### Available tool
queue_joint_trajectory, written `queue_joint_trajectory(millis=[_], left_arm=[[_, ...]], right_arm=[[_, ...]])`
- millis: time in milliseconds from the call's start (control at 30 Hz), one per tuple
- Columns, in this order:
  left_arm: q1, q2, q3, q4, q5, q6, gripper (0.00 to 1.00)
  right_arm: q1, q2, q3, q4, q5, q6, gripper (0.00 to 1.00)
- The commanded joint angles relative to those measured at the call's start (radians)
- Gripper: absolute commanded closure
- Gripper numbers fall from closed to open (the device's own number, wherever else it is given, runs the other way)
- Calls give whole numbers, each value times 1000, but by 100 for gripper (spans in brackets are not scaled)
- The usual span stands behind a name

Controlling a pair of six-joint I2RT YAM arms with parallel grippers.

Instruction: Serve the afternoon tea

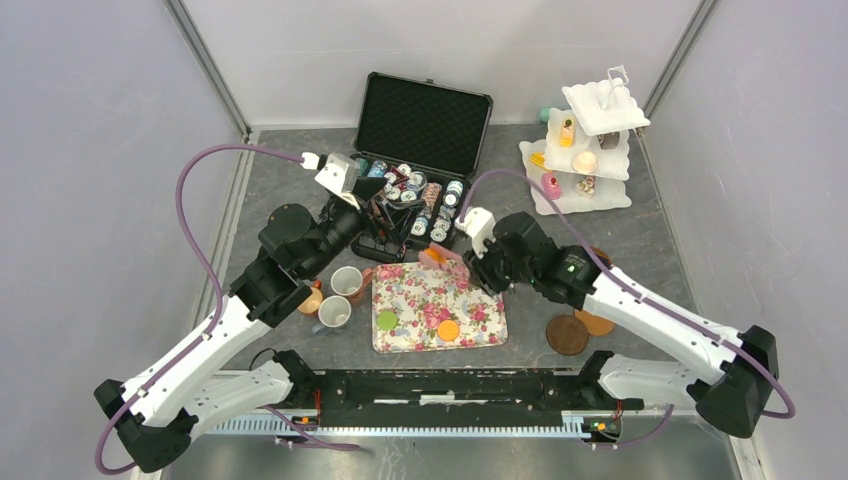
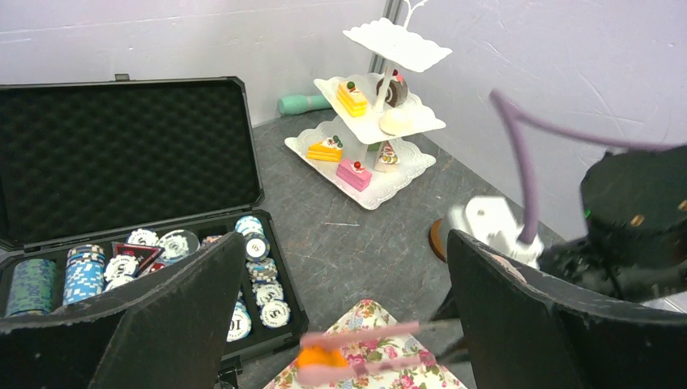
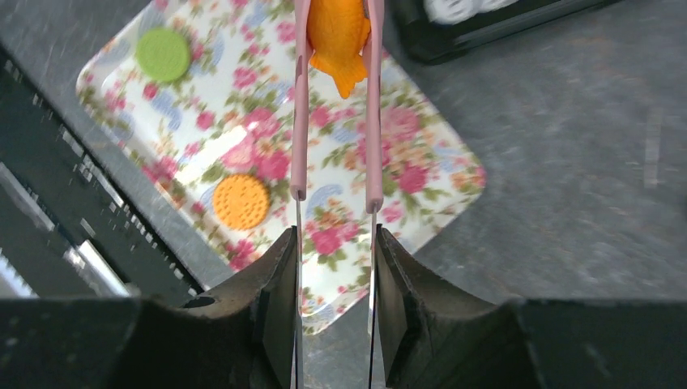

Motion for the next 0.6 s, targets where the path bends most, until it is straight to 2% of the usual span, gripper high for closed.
queue_joint_trajectory(millis=[0,167,300,567], left_arm=[[-2,-14,28,30,5,16,0],[-1,-15,28,29,5,16,0],[-2,-18,28,30,5,16,0],[-2,-24,28,30,1,18,0]], right_arm=[[-69,-53,161,-37,125,-44,85],[-206,-52,325,-89,119,-83,85],[-308,-23,467,-110,185,-89,86],[-507,125,741,-111,295,-24,86]])
